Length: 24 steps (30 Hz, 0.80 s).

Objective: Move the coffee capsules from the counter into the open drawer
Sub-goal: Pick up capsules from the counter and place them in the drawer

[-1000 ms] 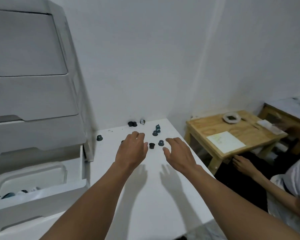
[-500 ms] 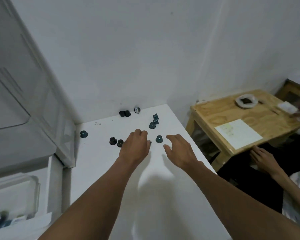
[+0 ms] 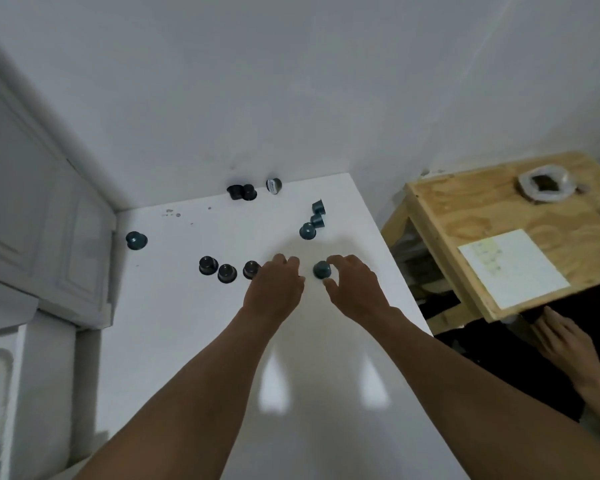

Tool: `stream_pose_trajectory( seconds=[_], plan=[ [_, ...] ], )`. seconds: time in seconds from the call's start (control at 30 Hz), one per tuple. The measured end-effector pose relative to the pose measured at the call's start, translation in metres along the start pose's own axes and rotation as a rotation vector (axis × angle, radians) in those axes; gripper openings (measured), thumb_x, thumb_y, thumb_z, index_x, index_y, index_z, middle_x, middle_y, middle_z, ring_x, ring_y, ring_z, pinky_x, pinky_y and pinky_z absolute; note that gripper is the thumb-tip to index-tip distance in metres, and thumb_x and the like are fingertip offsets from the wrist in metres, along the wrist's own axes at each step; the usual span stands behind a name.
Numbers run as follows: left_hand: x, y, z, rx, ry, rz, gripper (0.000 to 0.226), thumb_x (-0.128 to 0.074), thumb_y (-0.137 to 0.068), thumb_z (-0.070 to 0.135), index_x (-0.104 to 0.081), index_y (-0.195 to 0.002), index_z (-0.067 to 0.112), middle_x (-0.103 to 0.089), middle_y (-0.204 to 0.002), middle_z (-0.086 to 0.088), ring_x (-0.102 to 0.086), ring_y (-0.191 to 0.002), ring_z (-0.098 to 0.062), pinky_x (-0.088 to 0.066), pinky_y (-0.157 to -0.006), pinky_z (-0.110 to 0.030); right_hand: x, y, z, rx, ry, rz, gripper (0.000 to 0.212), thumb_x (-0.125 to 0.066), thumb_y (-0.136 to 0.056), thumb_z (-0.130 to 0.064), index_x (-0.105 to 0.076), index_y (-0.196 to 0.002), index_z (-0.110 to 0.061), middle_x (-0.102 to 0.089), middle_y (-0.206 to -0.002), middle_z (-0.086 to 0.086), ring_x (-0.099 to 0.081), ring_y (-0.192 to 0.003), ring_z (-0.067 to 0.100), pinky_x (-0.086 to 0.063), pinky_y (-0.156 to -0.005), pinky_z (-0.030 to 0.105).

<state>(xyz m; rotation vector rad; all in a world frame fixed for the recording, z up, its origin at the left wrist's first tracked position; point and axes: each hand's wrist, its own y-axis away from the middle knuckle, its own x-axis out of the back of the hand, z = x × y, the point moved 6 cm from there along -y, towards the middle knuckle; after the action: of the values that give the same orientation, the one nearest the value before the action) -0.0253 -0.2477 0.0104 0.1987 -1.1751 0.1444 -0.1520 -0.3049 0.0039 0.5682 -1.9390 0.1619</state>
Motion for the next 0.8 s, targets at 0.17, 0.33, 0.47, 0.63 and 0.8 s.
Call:
stream_pose_trajectory(
  seconds=[0.17, 0.33, 0.47, 0.63, 0.8],
  plan=[
    [-0.021, -0.017, -0.006, 0.068, -0.023, -0.072, 0.031, -0.048, -0.095, 0.028, -0.053, -0.118, 0.007, -0.057, -0.113, -0.014, -0.06, -0.1, -0.03, -0.048, -0.083, -0.032, -0.018, -0.028, 0.007, 0.024, -0.012, -0.072, 0.043, -0.058, -0.092, -0.022, -0.049, -0.133, -0.014, -0.055, -0.13, 0.009, -0.057, -0.113, 0.024, -0.043, -0.098, 0.029],
    [-0.04, -0.029, -0.01, 0.135, -0.025, -0.181, 0.033, -0.043, -0.098, 0.03, -0.05, -0.121, 0.008, -0.054, -0.117, -0.012, -0.056, -0.104, -0.028, -0.049, -0.086, -0.035, -0.034, -0.047, 0.016, 0.044, -0.034, -0.141, 0.043, -0.055, -0.093, -0.018, -0.048, -0.135, -0.016, -0.054, -0.129, 0.01, -0.057, -0.111, 0.026, -0.044, -0.096, 0.031],
    [-0.054, -0.034, -0.018, 0.245, 0.039, -0.214, 0.026, -0.044, -0.095, 0.033, -0.055, -0.111, 0.015, -0.053, -0.11, -0.009, -0.056, -0.099, -0.029, -0.053, -0.08, -0.04, -0.043, -0.056, 0.022, 0.071, -0.038, -0.186, 0.039, -0.053, -0.093, -0.015, -0.05, -0.132, -0.013, -0.055, -0.126, 0.011, -0.057, -0.109, 0.026, -0.044, -0.093, 0.029],
    [-0.055, -0.038, -0.013, 0.266, 0.066, -0.187, 0.019, -0.043, -0.094, 0.021, -0.051, -0.085, 0.006, -0.054, -0.098, -0.012, -0.056, -0.09, -0.03, -0.039, -0.063, -0.03, -0.05, -0.058, 0.029, 0.079, -0.025, -0.189, 0.025, -0.053, -0.09, -0.01, -0.057, -0.115, -0.011, -0.059, -0.104, 0.011, -0.058, -0.088, 0.025, -0.048, -0.077, 0.031],
    [-0.04, -0.032, -0.007, 0.292, 0.103, -0.089, 0.017, -0.045, -0.086, 0.013, -0.038, -0.072, 0.008, -0.046, -0.073, -0.007, -0.047, -0.07, -0.029, -0.031, -0.055, -0.03, -0.035, -0.053, 0.029, 0.068, -0.029, -0.167, 0.016, -0.051, -0.087, -0.006, -0.057, -0.102, -0.008, -0.056, -0.093, 0.008, -0.055, -0.078, 0.026, -0.042, -0.066, 0.03]
  ],
)
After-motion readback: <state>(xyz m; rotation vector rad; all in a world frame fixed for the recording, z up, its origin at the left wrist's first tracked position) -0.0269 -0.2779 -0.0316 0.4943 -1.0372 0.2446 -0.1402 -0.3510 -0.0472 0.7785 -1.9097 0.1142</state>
